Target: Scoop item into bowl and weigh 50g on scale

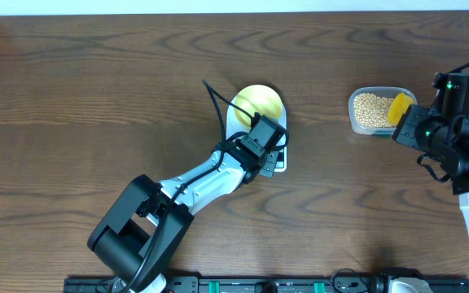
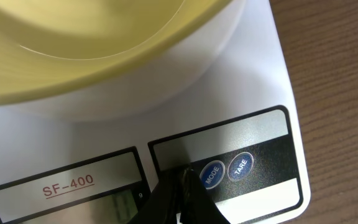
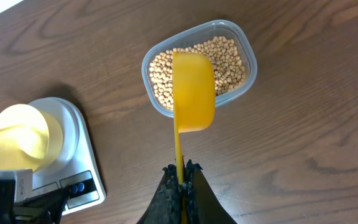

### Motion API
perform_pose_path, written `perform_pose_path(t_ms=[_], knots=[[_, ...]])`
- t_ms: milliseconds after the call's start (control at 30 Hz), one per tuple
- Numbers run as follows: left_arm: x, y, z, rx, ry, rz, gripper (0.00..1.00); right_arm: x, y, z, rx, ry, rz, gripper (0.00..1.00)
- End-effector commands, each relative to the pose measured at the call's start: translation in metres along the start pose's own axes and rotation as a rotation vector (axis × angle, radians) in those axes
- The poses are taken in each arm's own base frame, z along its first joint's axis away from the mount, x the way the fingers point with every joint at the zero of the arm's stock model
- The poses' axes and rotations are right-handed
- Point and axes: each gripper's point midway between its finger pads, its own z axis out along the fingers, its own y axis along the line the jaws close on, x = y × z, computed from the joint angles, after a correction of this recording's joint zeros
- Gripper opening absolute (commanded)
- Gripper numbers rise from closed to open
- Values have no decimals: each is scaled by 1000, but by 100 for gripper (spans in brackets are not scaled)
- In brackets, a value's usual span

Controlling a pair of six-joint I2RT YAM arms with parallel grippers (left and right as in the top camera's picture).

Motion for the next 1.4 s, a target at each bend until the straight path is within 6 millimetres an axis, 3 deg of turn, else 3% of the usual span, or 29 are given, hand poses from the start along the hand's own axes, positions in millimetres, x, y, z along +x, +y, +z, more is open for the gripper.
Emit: perform_pose_path(t_ms=[0,1067,1367], knots=[[35,23,20,-91,105,21,7,-4,2,-3,-9,-11,-9,1],[42,25,26,-96,116,23,7,-4,2,-3,-7,-6,-10,1],[56,30,38,-117,164,28,7,-2,1,-3,-4,2,-10,1]])
